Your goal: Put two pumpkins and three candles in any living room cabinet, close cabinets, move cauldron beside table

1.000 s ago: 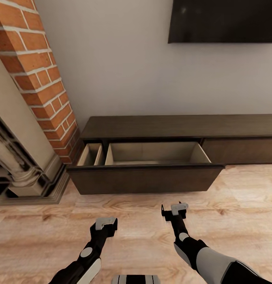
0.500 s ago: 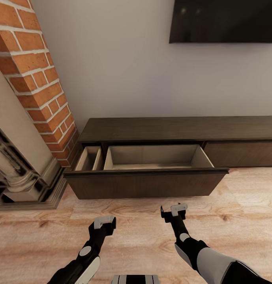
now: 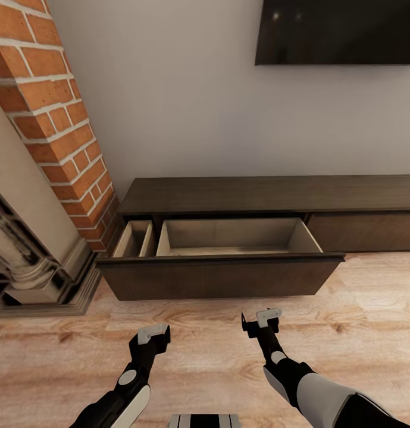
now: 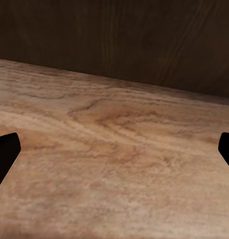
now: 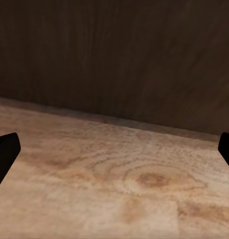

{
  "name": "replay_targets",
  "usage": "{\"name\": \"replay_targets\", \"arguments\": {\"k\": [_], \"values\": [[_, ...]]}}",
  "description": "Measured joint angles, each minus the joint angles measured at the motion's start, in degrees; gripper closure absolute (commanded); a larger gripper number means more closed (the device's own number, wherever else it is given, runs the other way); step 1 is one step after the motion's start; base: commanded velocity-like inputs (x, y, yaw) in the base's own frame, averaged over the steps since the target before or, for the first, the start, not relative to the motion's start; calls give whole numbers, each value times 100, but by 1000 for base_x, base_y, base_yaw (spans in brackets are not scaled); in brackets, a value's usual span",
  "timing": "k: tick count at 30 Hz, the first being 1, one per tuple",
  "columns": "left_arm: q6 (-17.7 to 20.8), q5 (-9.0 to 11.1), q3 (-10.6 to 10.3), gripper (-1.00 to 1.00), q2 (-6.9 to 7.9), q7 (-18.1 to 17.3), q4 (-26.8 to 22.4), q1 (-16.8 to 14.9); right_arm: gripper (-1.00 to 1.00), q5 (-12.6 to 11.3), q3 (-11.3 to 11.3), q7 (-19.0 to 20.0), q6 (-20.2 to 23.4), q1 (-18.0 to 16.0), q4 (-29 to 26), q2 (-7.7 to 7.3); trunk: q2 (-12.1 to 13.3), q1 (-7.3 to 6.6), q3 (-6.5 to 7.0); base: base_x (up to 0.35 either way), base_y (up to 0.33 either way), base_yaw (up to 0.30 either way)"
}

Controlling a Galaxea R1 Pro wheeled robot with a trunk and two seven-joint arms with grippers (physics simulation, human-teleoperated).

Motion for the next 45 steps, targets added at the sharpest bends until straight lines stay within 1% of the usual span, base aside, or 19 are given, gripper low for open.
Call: {"name": "replay_targets", "arguments": {"k": [3,4,6,7,8,10,11,13,14,16,19,21,25,31,35,37,39,42,45], "values": [[-23,-6,-5,-100,-4,26,-3,0,-100,-8,-2,3,-184,14,-1,-8,0,0,0,0,0,0],[-32,-72,-12,-100,-8,34,-3,0,-100,-12,-2,-12,-364,17,-2,-8,0,0,0,0,0,0],[-38,-357,-34,-100,-29,48,1,0,-100,-26,-3,-42,-542,18,-1,-5,0,0,0,0,0,0],[-39,-564,-31,-100,-39,51,2,0,-100,-29,-3,-55,-586,19,-1,-2,0,0,0,0,0,0],[-40,-670,-25,-100,-45,53,2,0,-100,-29,-3,-61,-602,18,-1,1,0,0,0,0,0,0],[-53,-1024,-36,-100,-76,57,12,0,-100,-23,-4,-107,-652,18,-4,7,0,0,0,0,0,0],[-60,-1096,-41,-100,-86,58,14,0,-100,-22,-4,-123,-668,19,-6,7,0,0,0,0,0,0],[-107,-1319,-49,-100,-153,64,7,0,-100,-19,-4,-182,-815,21,-8,6,0,0,0,0,0,0],[-125,-1366,-48,-100,-173,65,7,2,-100,-19,-4,-198,-872,20,-9,5,0,0,0,0,0,0],[-217,-1529,-50,-100,-224,73,4,9,-100,-28,-5,-263,-1069,20,-7,4,0,0,0,0,0,0],[-410,-1699,-52,-100,-248,150,3,20,-100,-27,-4,-315,-1198,18,-4,4,0,0,0,0,0,0],[-510,-1750,-56,-100,-254,253,3,27,-100,-26,-4,-328,-1229,20,-3,3,0,0,0,0,0,0],[-622,-1785,-60,-100,-258,416,-4,37,-100,-24,-6,-338,-1258,23,5,3,0,0,0,0,0,0],[-812,-1794,-64,-100,-257,459,-13,51,-100,-30,-13,-342,-1349,78,1,-13,0,0,0,0,0,0],[-842,-1792,-131,-100,-265,431,-110,47,-100,-52,-13,-349,-1499,154,-1,-6,0,0,0,0,0,0],[-833,-1789,-152,-100,-282,445,-179,45,-100,-109,-14,-350,-1515,161,-1,-6,0,0,0,0,0,0],[-825,-1757,-153,-100,-381,434,-137,45,-100,-210,-14,-345,-1511,164,-1,0,0,0,0,0,0,0],[-838,-1785,-143,-100,-452,405,95,35,-100,-256,-13,-343,-1509,165,-1,7,0,0,0,0,0,0],[-845,-1806,-163,-100,-572,404,220,28,-100,-273,-13,-342,-1501,165,-1,11,0,0,0,0,0,0]]}}
